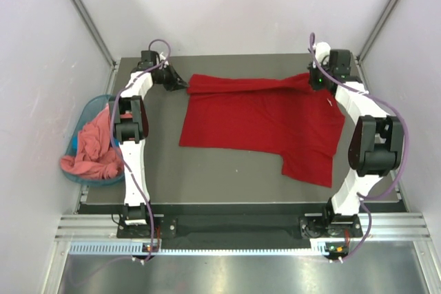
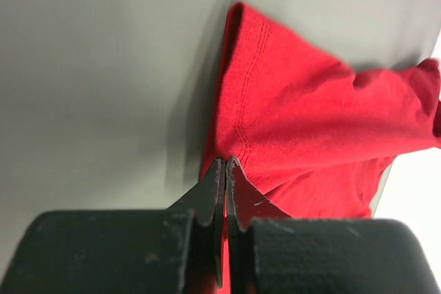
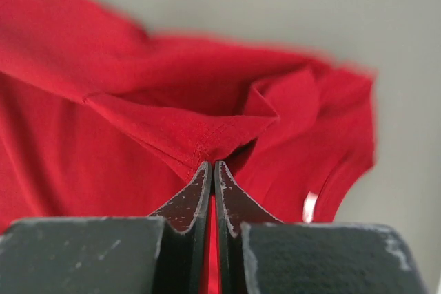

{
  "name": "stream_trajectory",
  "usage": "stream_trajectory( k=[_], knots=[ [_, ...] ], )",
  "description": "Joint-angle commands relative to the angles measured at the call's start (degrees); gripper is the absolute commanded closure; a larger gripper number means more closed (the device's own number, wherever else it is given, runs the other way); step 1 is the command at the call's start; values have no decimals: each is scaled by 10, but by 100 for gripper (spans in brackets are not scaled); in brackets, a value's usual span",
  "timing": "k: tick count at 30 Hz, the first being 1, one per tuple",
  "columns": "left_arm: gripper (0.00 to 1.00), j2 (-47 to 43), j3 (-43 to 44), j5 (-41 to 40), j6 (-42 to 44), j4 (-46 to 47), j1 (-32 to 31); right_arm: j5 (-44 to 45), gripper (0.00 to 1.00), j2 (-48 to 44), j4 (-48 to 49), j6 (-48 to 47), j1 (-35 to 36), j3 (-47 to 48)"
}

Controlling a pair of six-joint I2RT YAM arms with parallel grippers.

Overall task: Fold and stack the t-shirts
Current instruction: Fold the tshirt

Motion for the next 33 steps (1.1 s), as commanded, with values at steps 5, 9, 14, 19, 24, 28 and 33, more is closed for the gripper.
stream_trajectory(
  k=[5,9,14,19,24,28,33],
  knots=[
    [100,-83,-50,-20,77,-89,-5,30,100,-57,-35,52,1,-74],
    [99,-100,-85,-14,78,-95,-8,64,98,-63,-58,75,-3,-88],
    [82,-104,-84,-32,97,-141,-18,53,75,-69,-104,107,-11,-64],
    [69,-152,-105,-107,104,-138,-18,64,59,-85,-124,175,-17,-66],
    [62,-248,-191,-179,91,-88,-38,129,60,-78,-153,289,-42,-77],
    [62,-300,-319,-189,78,-42,-65,153,62,-67,-146,339,-60,-100],
    [64,-321,-408,-187,42,-16,-92,164,63,-63,-110,380,-62,-139]
  ],
)
